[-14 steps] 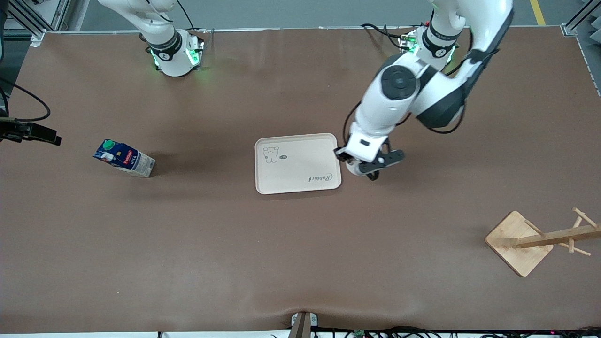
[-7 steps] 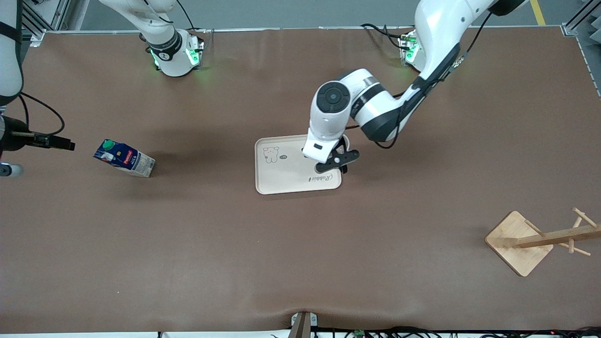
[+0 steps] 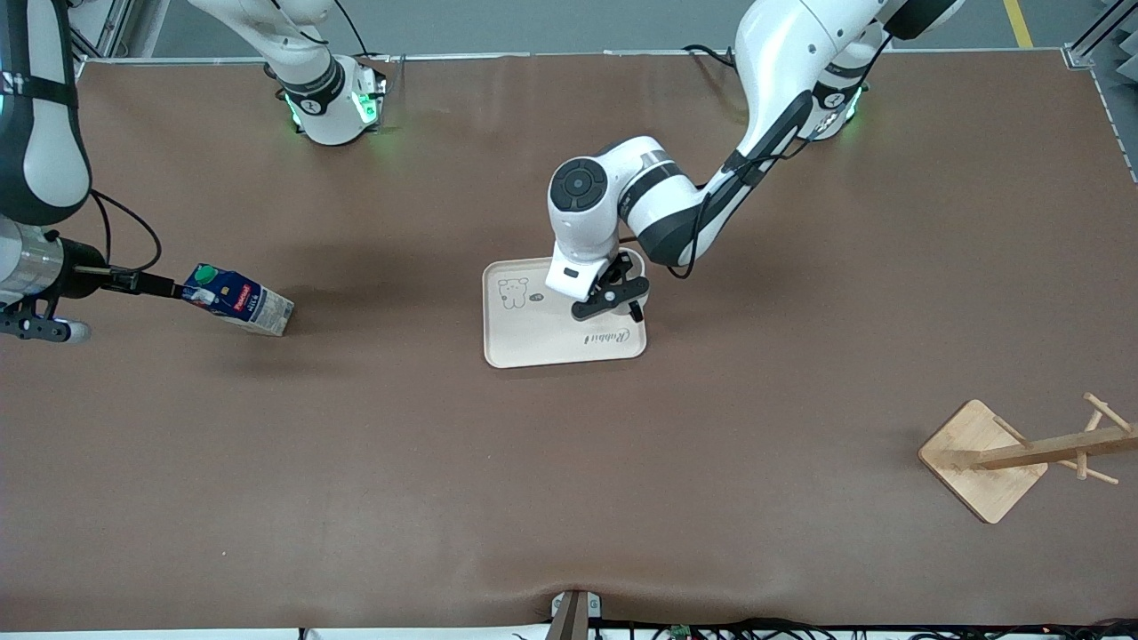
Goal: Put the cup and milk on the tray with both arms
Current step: 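Carry the mug to the tray while the right gripper grasps the milk, then lower the mug onto the tray while the right gripper lifts the milk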
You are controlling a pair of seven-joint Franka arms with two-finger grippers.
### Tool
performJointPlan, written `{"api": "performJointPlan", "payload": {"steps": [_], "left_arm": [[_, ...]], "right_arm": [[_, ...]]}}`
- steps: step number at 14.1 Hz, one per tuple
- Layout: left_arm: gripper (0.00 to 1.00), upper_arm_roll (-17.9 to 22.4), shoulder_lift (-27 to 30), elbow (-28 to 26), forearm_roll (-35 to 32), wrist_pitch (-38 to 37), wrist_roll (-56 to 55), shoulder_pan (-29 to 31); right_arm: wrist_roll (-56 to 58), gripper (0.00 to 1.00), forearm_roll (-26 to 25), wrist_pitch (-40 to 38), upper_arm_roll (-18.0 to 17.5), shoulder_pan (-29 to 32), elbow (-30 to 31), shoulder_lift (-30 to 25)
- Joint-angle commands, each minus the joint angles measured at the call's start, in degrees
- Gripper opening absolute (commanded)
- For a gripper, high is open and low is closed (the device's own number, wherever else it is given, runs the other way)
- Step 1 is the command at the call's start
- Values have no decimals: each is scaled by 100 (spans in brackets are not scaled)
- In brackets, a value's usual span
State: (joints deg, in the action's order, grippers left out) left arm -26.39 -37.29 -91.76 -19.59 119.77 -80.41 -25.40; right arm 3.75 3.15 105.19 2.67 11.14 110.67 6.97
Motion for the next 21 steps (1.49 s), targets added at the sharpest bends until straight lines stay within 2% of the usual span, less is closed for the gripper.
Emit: {"api": "performJointPlan", "payload": {"steps": [1,3,5,8,11,17,19,21], "left_arm": [[0,2,-95,97,-80,-103,-430,-53],[0,-111,89,-236,-80,-147,-878,-62],[0,-287,134,-456,-80,-147,-1011,-27],[0,-489,239,-641,-80,-147,-1214,26],[0,-709,389,-888,-98,37,-1100,324],[0,-719,30,-853,-89,941,550,808],[0,-710,-111,-835,-89,1004,710,808],[0,-710,-191,-844,-89,1127,711,817]], "right_arm": [[-84,100,238,360,-74,283,656,-319],[-277,100,309,519,-83,292,981,-424],[-514,100,598,494,-83,266,1158,-530],[-630,100,678,467,-100,240,1167,-574],[-621,100,819,651,-91,231,1185,-565],[-603,100,819,1152,-109,125,1765,-653],[-612,100,819,1188,-109,125,1800,-653],[-595,100,819,1624,-100,134,2089,-662]]}}
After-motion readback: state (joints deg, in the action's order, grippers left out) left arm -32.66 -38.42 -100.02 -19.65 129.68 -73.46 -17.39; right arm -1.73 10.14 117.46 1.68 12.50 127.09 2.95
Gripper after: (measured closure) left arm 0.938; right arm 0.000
